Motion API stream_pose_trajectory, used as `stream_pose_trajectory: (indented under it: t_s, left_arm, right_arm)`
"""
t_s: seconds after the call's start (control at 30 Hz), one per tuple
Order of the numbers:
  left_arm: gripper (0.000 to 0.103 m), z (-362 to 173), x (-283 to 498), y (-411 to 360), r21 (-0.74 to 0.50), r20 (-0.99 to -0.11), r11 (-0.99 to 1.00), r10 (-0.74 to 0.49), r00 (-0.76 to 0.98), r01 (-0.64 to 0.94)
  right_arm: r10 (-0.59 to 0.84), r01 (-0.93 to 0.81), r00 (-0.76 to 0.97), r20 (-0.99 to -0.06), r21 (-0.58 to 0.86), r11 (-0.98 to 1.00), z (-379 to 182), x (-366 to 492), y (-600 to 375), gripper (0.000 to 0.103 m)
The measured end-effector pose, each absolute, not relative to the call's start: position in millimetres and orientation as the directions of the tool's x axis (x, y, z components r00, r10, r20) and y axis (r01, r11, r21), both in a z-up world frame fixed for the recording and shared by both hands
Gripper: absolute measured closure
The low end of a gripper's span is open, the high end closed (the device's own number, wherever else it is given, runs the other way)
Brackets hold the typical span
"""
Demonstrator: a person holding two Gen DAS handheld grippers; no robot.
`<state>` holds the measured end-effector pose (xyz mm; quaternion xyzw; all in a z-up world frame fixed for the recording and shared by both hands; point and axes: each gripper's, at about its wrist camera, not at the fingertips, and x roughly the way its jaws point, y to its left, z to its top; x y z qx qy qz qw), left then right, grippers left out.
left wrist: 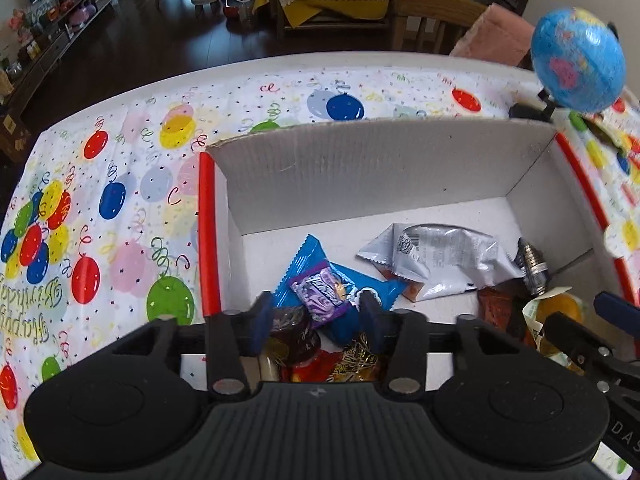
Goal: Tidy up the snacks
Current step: 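Lower both snacks into the box and open both tools, then pull both tools back toward the clear cookie and green bar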
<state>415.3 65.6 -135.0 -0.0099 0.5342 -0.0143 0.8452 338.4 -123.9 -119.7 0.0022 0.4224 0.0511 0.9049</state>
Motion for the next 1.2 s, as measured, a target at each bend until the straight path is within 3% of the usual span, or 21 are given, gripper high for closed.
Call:
stream_pose_trajectory:
  t_s: [0.2,0.47,0.8,0.87,1.03,1.2]
  left_arm:
    - [0.04,-119,401,66,-0.058,-0.887,0.998,-0.055,0.459,0.007]
    - [0.038,-92,373,64,-0.083,-0.853,0.996,-0.077,0.516,0.012]
    - [0.038,-60,322,60,-0.133,-0.806,0.991,-0.123,0.579,0.027]
    - [0.03,-55,310,59,-0.142,-0.799,0.989,-0.132,0.586,0.029]
    - [0.029,-45,284,56,-0.165,-0.788,0.986,-0.15,0.597,0.031]
    - [0.02,-38,259,51,-0.176,-0.775,0.984,-0.162,0.611,0.039]
  right_arm:
    - [0.113,-0.096,0.663,-0.74,0.066,0.993,-106,326,-129,0.034]
    - [0.158,-0.12,0.689,-0.707,0.104,0.987,-88,302,-134,0.022]
    - [0.229,-0.163,0.719,-0.656,0.161,0.973,-63,260,-146,0.018]
    - [0.241,-0.169,0.722,-0.649,0.173,0.97,-60,251,-150,0.016]
    - [0.276,-0.187,0.722,-0.634,0.205,0.961,-55,231,-160,0.013]
    - [0.29,-0.191,0.729,-0.62,0.223,0.956,-53,211,-170,0.01]
